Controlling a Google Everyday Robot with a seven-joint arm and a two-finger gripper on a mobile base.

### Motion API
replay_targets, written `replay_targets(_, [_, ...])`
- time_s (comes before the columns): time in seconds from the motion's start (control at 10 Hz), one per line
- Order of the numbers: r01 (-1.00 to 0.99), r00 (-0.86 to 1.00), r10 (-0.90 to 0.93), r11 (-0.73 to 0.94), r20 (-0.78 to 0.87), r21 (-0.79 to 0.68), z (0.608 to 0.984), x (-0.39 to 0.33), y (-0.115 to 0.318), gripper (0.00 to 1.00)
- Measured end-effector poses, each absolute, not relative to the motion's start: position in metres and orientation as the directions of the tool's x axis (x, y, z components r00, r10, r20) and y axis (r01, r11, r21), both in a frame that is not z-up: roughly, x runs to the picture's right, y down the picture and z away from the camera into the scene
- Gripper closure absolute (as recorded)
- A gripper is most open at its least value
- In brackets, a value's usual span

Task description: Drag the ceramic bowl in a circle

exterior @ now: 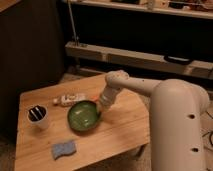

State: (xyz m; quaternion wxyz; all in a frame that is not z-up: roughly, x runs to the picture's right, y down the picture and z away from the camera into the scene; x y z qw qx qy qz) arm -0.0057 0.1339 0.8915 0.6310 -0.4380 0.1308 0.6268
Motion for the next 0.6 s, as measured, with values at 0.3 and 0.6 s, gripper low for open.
replay_targets(0.3, [-0.927, 0.077, 0.667, -0.226, -0.741, -0.300, 0.898, 0.075, 0.146, 0.80])
replay_targets(0.6, [-0.947, 0.045, 0.714, -0.193, -0.699, -0.258, 0.861, 0.143, 0.171, 0.80])
